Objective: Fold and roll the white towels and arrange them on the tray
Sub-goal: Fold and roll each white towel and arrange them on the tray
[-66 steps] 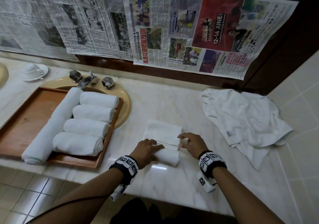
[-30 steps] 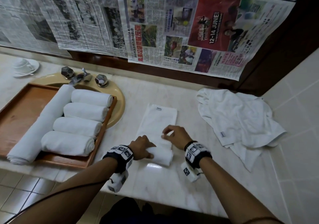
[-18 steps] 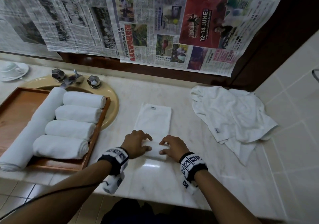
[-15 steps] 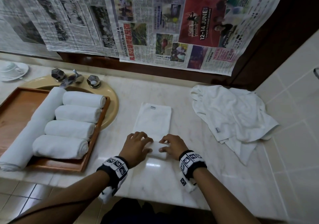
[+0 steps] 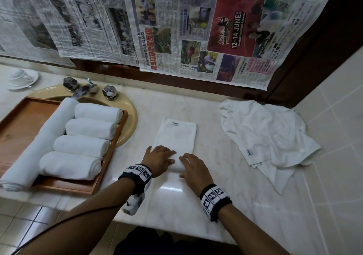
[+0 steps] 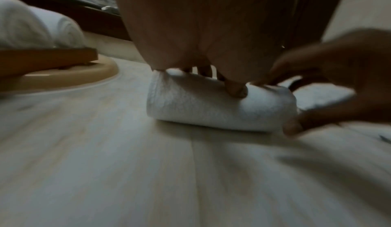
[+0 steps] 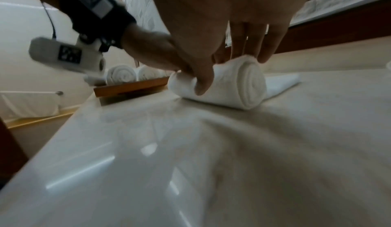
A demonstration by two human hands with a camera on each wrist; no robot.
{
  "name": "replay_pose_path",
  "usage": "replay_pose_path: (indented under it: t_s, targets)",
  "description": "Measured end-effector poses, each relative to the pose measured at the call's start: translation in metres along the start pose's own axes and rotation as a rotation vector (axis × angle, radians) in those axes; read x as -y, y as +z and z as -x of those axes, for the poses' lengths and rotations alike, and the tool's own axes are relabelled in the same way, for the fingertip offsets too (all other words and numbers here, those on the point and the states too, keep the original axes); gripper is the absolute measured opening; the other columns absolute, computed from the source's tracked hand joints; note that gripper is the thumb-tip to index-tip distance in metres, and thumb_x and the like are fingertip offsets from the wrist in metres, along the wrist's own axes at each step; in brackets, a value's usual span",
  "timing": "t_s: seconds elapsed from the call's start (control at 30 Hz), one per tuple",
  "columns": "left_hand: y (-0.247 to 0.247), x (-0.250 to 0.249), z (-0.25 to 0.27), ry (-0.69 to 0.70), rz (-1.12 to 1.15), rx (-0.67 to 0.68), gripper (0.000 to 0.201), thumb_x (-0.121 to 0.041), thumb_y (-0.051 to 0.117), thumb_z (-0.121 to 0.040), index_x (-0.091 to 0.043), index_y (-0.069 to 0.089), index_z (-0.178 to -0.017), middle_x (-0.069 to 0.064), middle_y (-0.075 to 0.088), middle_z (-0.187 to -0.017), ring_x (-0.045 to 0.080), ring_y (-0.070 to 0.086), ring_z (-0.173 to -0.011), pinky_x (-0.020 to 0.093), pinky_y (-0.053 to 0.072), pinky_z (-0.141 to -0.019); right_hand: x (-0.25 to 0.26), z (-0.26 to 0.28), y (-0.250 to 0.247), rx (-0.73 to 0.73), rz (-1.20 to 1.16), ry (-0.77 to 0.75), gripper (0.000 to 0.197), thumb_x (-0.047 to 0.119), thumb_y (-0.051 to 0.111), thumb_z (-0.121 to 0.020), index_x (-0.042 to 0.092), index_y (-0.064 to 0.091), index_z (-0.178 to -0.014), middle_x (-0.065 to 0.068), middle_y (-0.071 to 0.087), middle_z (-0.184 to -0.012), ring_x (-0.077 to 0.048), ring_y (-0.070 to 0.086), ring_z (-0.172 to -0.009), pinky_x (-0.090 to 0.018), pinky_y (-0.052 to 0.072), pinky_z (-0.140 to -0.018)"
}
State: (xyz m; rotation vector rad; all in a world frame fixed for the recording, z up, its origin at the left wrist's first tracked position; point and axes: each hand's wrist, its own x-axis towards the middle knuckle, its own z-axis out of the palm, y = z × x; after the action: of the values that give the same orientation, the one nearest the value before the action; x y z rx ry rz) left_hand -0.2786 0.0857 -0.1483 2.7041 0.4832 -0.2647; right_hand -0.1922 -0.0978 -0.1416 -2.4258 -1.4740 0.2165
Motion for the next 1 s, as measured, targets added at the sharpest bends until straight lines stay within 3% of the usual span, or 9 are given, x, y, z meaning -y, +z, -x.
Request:
replay_pose_path:
  t_s: [0.1,0.27,0.37,0.43,0.53,0.67,0.83,0.9,1.0]
  targets:
    - [-0.003,0.005,-0.006,-0.023,0.072,0.0,0.046,-0.054,0.049,-0.094,-0.04,0.048,-0.138,-0.012,0.049,-0.143,0.011,0.036,-0.138,0.047,0.02,-0.116,-0.005,0.006,0.007,-0.01,0.027,-0.049,0.082,0.012,0.094,-0.049,0.009,0.061,-0.124,-0.008,0.062,-0.125,-0.027,0.061,-0.115,-0.035,0.055,-0.09]
    - [-0.001,0.012,0.015,0.088,-0.05,-0.291,0.049,-0.048,0.076,-0.077,-0.033,0.063,-0.122,-0.005,0.058,-0.128,0.023,0.053,-0.12,0.047,0.039,-0.102,-0.001,0.004,0.012,0.057,0.093,0.039,0.088,0.022,0.091,-0.059,0.01,0.052,-0.137,-0.009,0.054,-0.138,-0.03,0.05,-0.131,-0.043,0.044,-0.104]
    - [0.003,0.019,0.02,0.082,-0.103,-0.212,0.07,-0.037,0.084,-0.07,-0.034,0.056,-0.135,-0.001,0.051,-0.14,0.024,0.046,-0.131,0.05,0.039,-0.104,-0.005,-0.008,0.01,0.056,0.096,0.056,0.079,0.011,0.078,-0.078,0.01,0.039,-0.147,-0.011,0.039,-0.152,-0.032,0.032,-0.143,-0.045,0.026,-0.115]
    - [0.002,0.021,0.015,0.06,-0.075,-0.152,0.08,-0.028,0.084,-0.071,-0.034,0.048,-0.142,0.001,0.045,-0.147,0.024,0.04,-0.136,0.045,0.037,-0.107,-0.008,-0.017,0.006,0.064,0.098,0.086,0.077,0.006,0.082,-0.069,0.011,0.05,-0.139,-0.014,0.046,-0.145,-0.034,0.043,-0.136,-0.046,0.036,-0.11]
    - [-0.005,0.015,0.004,0.038,-0.03,-0.136,0.067,-0.023,0.075,-0.08,-0.032,0.049,-0.141,0.0,0.048,-0.143,0.022,0.043,-0.131,0.035,0.033,-0.107,-0.011,-0.024,0.001,0.067,0.005,0.098,0.068,-0.005,0.084,-0.049,0.012,0.068,-0.112,-0.015,0.063,-0.119,-0.034,0.064,-0.104,-0.042,0.056,-0.083]
    - [-0.008,0.013,0.009,0.082,0.031,-0.063,0.055,-0.024,0.066,-0.09,-0.024,0.049,-0.141,0.005,0.053,-0.135,0.025,0.048,-0.122,0.031,0.033,-0.103,-0.024,-0.025,-0.002,0.039,-0.121,0.017,0.054,-0.004,0.074,-0.067,0.01,0.067,-0.118,-0.012,0.062,-0.112,-0.034,0.061,-0.1,-0.04,0.052,-0.085]
    - [-0.005,0.025,0.028,0.074,0.233,0.08,0.051,-0.029,0.059,-0.096,-0.026,0.044,-0.144,0.002,0.051,-0.137,0.02,0.045,-0.125,0.027,0.032,-0.104,-0.026,-0.019,-0.014,0.288,-0.259,0.159,0.056,0.026,0.073,-0.083,0.022,0.053,-0.136,-0.001,0.057,-0.128,-0.022,0.055,-0.112,-0.022,0.037,-0.092]
    - [-0.005,0.03,0.032,0.058,0.27,0.148,0.049,-0.033,0.055,-0.098,-0.026,0.043,-0.146,0.001,0.05,-0.14,0.02,0.045,-0.128,0.027,0.03,-0.105,-0.029,-0.017,-0.014,0.38,-0.336,0.274,0.058,0.035,0.074,-0.081,0.025,0.048,-0.132,-0.001,0.059,-0.123,-0.02,0.057,-0.1,-0.025,0.04,-0.083]
    - [-0.006,0.028,0.032,0.049,0.308,0.157,0.043,-0.033,0.05,-0.1,-0.025,0.044,-0.142,0.0,0.051,-0.14,0.021,0.048,-0.127,0.029,0.033,-0.104,-0.034,-0.015,-0.009,0.407,-0.471,0.343,0.038,0.038,0.07,-0.085,0.024,0.049,-0.113,-0.006,0.064,-0.103,-0.019,0.057,-0.085,-0.033,0.045,-0.077]
